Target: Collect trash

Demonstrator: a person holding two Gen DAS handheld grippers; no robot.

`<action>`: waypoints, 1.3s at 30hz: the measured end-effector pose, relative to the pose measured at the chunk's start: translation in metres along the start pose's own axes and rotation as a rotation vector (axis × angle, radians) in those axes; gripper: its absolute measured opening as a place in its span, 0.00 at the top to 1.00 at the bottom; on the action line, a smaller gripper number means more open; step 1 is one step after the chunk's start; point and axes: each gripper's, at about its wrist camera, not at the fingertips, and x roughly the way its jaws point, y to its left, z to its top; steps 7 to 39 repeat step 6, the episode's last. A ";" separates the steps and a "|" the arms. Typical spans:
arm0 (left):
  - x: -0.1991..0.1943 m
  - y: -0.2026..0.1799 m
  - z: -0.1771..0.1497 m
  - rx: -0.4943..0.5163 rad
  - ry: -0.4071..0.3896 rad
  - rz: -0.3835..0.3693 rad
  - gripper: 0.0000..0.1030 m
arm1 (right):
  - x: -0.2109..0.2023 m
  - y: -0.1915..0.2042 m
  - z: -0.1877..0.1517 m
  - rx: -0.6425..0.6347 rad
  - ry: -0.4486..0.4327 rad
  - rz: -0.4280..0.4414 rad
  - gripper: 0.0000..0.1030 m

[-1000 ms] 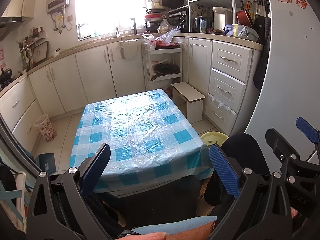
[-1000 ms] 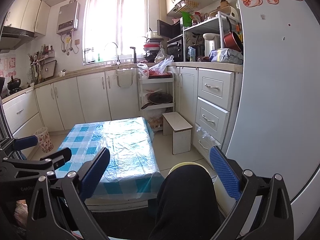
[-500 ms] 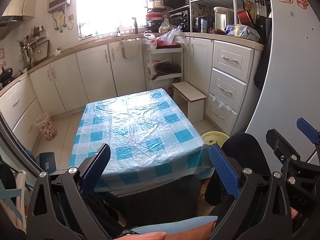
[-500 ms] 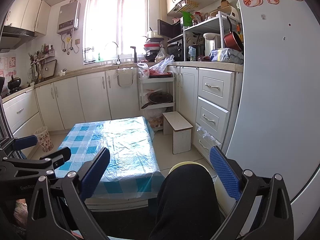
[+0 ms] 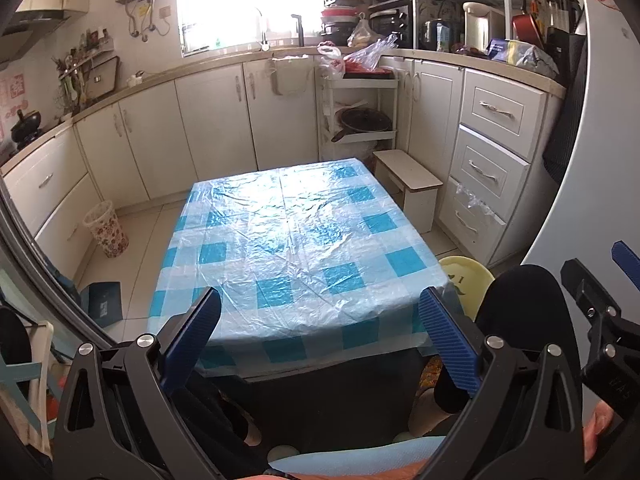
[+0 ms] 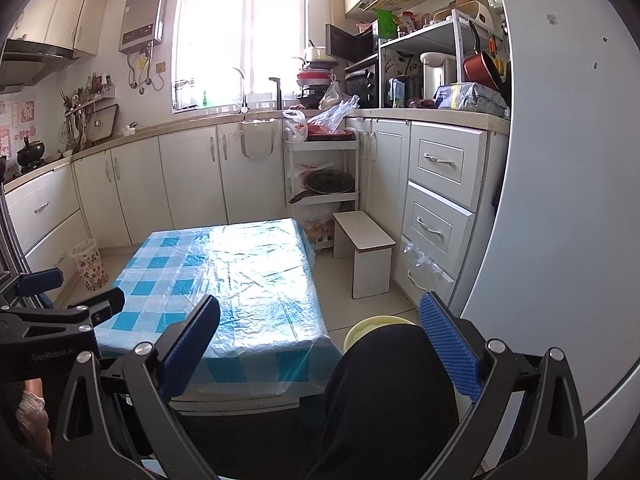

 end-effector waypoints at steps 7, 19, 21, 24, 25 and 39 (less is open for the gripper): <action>0.039 0.023 -0.001 -0.038 0.081 0.037 0.07 | 0.024 0.007 0.002 -0.014 0.026 0.018 0.07; 0.039 0.023 -0.001 -0.038 0.081 0.037 0.07 | 0.024 0.007 0.002 -0.014 0.026 0.018 0.07; 0.039 0.023 -0.001 -0.038 0.081 0.037 0.07 | 0.024 0.007 0.002 -0.014 0.026 0.018 0.07; 0.039 0.023 -0.001 -0.038 0.081 0.037 0.07 | 0.024 0.007 0.002 -0.014 0.026 0.018 0.07; 0.039 0.023 -0.001 -0.038 0.081 0.037 0.07 | 0.024 0.007 0.002 -0.014 0.026 0.018 0.07; 0.039 0.023 -0.001 -0.038 0.081 0.037 0.07 | 0.024 0.007 0.002 -0.014 0.026 0.018 0.07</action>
